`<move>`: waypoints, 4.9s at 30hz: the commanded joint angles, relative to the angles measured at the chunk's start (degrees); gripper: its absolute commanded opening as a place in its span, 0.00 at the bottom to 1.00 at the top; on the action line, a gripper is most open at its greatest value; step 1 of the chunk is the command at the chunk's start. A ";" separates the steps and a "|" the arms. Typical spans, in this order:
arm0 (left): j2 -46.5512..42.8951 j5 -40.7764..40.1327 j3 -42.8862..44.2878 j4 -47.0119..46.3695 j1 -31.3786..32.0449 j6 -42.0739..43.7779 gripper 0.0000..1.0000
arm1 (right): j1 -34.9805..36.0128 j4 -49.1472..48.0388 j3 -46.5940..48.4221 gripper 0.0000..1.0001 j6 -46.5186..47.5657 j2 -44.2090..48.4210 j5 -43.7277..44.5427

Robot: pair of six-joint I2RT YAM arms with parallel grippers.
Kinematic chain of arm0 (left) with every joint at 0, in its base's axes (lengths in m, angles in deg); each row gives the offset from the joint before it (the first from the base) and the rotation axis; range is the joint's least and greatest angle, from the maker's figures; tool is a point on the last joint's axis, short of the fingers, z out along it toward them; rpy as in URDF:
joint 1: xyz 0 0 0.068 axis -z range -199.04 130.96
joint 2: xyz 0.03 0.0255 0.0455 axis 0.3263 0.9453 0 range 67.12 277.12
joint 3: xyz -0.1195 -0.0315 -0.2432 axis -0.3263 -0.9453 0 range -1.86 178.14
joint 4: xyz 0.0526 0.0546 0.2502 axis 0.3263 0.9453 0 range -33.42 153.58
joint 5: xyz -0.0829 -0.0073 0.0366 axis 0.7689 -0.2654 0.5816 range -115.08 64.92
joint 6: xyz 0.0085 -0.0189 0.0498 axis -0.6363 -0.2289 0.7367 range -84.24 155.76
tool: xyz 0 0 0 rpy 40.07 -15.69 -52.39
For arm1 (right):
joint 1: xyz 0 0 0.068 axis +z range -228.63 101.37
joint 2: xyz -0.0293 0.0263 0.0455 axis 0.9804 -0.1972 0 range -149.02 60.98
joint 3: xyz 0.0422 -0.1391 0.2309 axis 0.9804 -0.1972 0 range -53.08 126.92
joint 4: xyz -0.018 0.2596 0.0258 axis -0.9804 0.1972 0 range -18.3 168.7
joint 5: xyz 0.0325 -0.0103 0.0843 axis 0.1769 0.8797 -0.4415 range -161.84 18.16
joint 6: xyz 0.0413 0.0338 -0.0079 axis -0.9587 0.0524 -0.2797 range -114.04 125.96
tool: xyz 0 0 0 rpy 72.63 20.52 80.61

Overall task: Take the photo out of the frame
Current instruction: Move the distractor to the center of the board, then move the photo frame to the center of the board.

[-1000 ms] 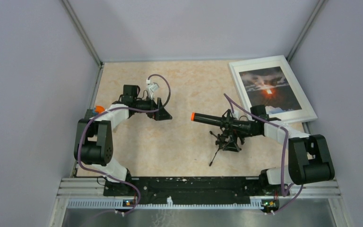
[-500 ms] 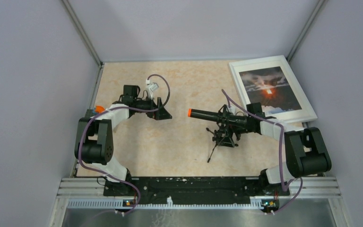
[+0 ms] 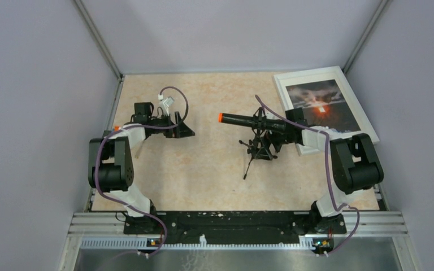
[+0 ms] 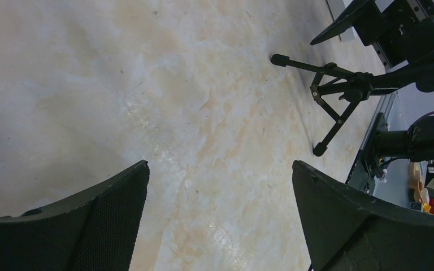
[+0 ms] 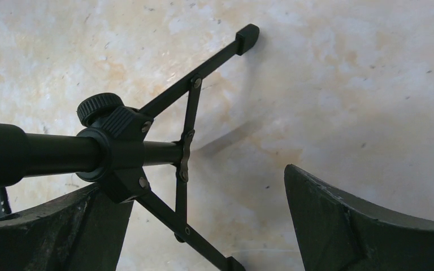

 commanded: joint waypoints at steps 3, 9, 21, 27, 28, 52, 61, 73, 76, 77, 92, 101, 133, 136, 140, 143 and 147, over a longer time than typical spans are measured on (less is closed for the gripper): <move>-1.40 0.24 -0.74 -3.07 -0.81 -0.21 0.99 | 1.03 1.33 9.31 0.99 0.19 -5.41 3.86; -1.19 0.40 -0.79 -3.34 -1.50 -0.58 0.99 | 1.93 5.91 15.29 0.99 0.87 -9.30 3.40; -1.95 0.96 -0.62 -3.64 -3.51 -1.52 0.99 | 5.33 -0.25 20.48 0.98 -10.07 -13.96 1.31; -1.62 1.06 -0.69 -3.68 -5.30 -2.09 0.99 | 7.84 -5.13 21.87 0.97 -17.30 -17.62 3.47; -1.53 0.90 -0.62 -3.54 -5.47 -2.07 0.99 | 8.20 -6.36 21.88 0.97 -18.67 -18.31 4.22; -0.80 -1.80 0.99 -3.56 -8.84 -2.27 0.99 | 9.86 -19.58 50.46 0.95 -41.20 -43.17 14.73; 1.76 -2.22 3.41 -2.93 -10.29 -2.30 0.99 | 10.14 -16.09 74.14 0.95 -50.93 -58.32 11.34; 3.13 -2.89 8.33 1.22 -12.00 -0.84 0.99 | 10.02 -18.65 83.50 0.99 -53.63 -63.36 13.98; 2.26 -3.02 9.61 3.04 -12.15 0.26 0.99 | 8.52 -23.17 75.70 0.99 -54.28 -58.25 13.47; 1.81 -2.95 10.00 3.70 -12.12 0.74 0.99 | 7.76 -24.57 72.35 0.99 -54.28 -56.38 13.47; -6.12 -9.69 10.24 8.53 -12.22 7.23 0.99 | -1.63 -5.14 51.32 0.99 -54.28 -25.02 13.47; -18.69 -13.25 9.53 13.73 -12.41 16.16 0.99 | -8.32 16.95 42.77 0.99 -54.28 -14.25 13.47; -30.39 -23.94 3.14 26.74 4.76 33.87 0.98 | -11.76 15.62 44.39 0.97 -15.47 -22.93 52.94; -30.32 -24.65 3.08 26.67 4.87 33.72 0.98 | -11.75 15.91 44.21 0.97 -15.83 -22.85 50.54; -30.22 -24.61 2.74 26.32 4.92 33.39 0.98 | -11.77 18.07 44.87 0.95 -16.23 -24.50 45.21; -30.26 -24.34 2.52 26.26 4.95 33.17 0.99 | -11.66 19.47 44.77 0.92 -15.96 -25.42 42.35; -30.38 -24.42 2.38 26.28 4.95 33.32 0.98 | -11.46 20.47 44.12 0.91 -15.97 -25.75 39.34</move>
